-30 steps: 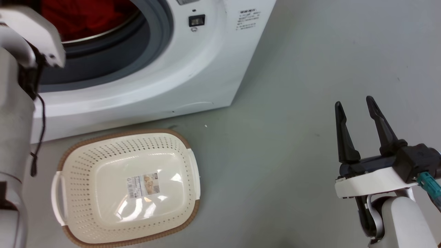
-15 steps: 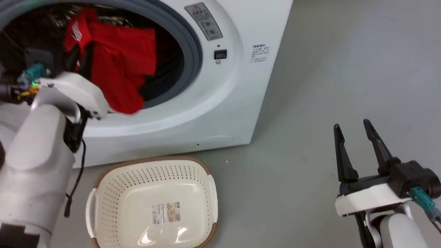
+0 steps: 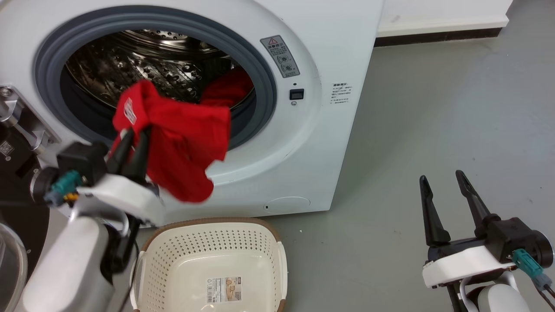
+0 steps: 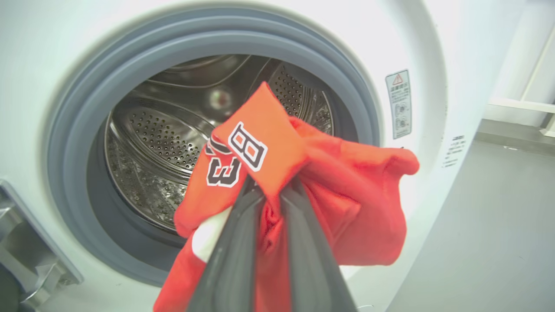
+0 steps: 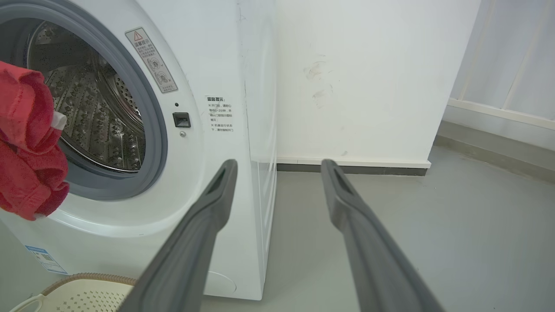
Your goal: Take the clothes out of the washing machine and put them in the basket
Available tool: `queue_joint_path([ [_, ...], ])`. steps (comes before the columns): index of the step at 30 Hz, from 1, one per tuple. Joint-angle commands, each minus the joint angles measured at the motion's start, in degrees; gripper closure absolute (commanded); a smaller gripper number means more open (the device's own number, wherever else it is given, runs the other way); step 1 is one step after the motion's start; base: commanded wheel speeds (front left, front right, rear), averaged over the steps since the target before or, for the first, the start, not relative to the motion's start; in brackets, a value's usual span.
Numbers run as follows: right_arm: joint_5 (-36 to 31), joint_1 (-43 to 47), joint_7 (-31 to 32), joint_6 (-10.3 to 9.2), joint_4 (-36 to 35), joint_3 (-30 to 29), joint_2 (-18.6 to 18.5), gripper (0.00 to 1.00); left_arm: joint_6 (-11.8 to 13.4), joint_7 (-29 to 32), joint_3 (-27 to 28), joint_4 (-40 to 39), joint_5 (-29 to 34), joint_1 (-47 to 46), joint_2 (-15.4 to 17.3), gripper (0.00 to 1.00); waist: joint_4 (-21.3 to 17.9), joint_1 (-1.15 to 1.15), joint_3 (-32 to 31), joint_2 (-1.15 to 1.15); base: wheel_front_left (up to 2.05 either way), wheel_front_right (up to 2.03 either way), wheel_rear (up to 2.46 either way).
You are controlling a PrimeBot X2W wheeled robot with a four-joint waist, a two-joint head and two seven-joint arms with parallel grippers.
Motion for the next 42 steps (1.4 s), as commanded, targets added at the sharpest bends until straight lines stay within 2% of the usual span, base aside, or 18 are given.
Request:
queue_joint_path([
  [1,-0.3,0.8,-0.1,-0.06,0.1,-0.2,0.1,0.00,0.2,0.3,-0.3,-0.8,-0.2,1.0,0.1,1.00,0.1,0.01,-0.1,0.00,0.00,0.00,0.00],
  [4,-0.1,0.6,-0.1,-0.06,0.1,-0.2,0.1,0.00,1.8,4.5,-1.1,-5.8,-1.4,7.0,1.0,1.00,0.3,0.01,-0.1,0.00,0.00,0.00,0.00],
  [10,0.1,0.0,-0.1,-0.06,-0.3,0.4,0.1,0.00,2.5,7.0,-3.4,-4.0,-2.1,12.5,0.6,1.00,-0.3,0.01,1.1,0.00,0.00,0.00,0.00],
  [16,0.1,-1.0,-0.1,-0.06,-0.6,0.8,0.1,0.00,0.9,6.3,-5.3,5.5,-2.7,12.6,-1.5,1.00,-1.8,0.01,3.7,0.00,0.00,0.00,0.00],
  [27,0.2,-4.2,-0.1,-0.06,-2.3,0.8,0.1,0.00,-2.2,3.2,-7.0,26.6,-2.4,3.9,-5.6,1.00,-5.6,0.01,13.1,0.00,0.00,0.00,0.00],
  [33,1.0,-6.5,-0.1,-0.06,-3.6,1.2,0.1,0.00,-3.2,1.3,-7.0,37.0,-2.0,-2.5,-7.0,1.00,-8.3,0.01,19.7,0.00,0.00,0.00,0.00],
  [42,3.6,-9.2,-0.1,-0.06,-4.9,2.5,0.1,0.00,-3.0,-1.8,-6.8,49.0,-1.9,-9.4,-7.9,1.00,-11.6,0.01,26.1,0.00,0.00,0.00,0.00],
])
